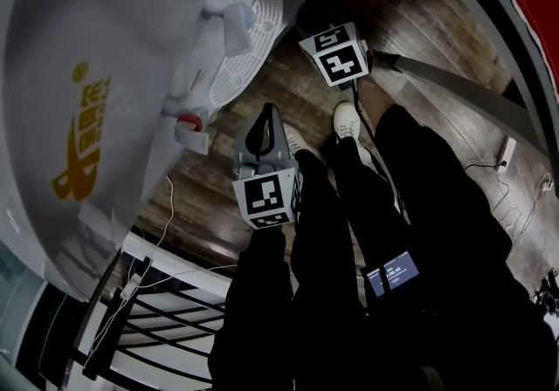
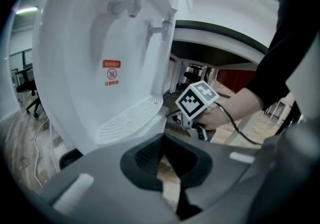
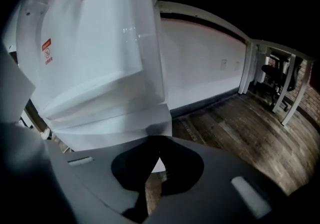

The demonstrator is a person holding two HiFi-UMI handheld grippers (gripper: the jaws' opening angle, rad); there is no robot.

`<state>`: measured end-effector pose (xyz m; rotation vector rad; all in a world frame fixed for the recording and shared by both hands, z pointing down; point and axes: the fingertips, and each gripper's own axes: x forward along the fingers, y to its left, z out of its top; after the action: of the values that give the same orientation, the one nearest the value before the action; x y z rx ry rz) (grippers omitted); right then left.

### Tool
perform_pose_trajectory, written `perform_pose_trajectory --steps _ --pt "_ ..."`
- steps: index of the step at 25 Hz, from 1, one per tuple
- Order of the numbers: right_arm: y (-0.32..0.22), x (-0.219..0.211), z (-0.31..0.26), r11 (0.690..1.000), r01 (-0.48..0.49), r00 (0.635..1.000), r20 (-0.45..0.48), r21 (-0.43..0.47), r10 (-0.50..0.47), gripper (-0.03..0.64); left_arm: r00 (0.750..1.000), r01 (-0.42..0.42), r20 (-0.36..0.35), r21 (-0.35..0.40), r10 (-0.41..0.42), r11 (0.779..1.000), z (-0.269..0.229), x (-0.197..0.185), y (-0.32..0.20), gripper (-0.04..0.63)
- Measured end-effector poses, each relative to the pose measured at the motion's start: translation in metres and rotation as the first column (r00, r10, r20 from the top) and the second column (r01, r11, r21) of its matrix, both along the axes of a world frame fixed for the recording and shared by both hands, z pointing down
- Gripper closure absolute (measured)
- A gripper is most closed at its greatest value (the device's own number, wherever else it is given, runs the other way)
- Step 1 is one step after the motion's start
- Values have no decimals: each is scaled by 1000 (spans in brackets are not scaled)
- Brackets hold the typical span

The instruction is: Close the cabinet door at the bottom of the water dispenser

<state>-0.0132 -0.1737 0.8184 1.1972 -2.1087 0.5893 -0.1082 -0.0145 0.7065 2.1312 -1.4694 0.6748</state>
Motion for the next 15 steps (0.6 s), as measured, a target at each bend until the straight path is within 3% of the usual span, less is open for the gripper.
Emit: perform_pose_trajectory --steps 7,15 --pt "-25 -20 -10 998 -56 997 49 -32 57 618 1000 12 -8 -13 -12 1000 0 4 5 589" --pt "-15 -11 -23 999 18 999 -38 50 -16 618 999 34 22 -11 -34 999 -2 5 1 589"
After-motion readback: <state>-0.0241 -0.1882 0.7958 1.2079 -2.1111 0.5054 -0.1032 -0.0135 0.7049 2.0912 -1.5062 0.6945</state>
